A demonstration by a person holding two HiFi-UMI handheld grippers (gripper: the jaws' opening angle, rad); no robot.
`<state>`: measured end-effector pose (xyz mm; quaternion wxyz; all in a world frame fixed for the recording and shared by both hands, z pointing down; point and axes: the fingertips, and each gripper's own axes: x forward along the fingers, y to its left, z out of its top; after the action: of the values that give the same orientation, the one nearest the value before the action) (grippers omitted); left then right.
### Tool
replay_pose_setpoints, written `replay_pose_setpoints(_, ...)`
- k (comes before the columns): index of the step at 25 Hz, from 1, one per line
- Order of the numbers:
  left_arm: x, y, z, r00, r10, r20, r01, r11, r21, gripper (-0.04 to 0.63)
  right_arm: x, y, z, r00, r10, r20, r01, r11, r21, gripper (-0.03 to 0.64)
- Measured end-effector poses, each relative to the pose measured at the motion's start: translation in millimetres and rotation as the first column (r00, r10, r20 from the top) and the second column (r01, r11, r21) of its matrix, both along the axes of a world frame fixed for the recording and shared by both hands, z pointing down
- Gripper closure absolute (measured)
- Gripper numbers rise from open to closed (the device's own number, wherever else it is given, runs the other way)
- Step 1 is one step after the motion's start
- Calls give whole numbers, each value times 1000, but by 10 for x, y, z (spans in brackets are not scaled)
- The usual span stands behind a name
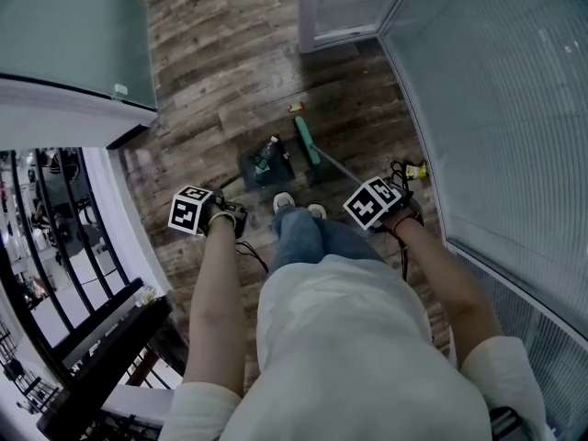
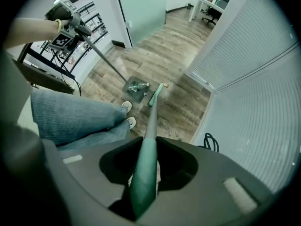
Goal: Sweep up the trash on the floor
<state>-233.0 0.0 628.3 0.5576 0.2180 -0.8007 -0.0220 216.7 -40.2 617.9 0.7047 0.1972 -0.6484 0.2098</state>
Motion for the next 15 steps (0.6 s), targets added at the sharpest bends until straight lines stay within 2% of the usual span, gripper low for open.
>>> replay_pose_setpoints(8, -24, -228, 3, 1000, -31, -3, 31, 999, 16, 468, 1, -594, 73, 999, -4, -48, 8, 998, 68, 518)
replay_pose_setpoints(15, -15, -402, -14, 1000, -15, 4, 15, 1000, -21, 472, -100, -986, 153, 997, -8, -82, 16, 996, 92, 518)
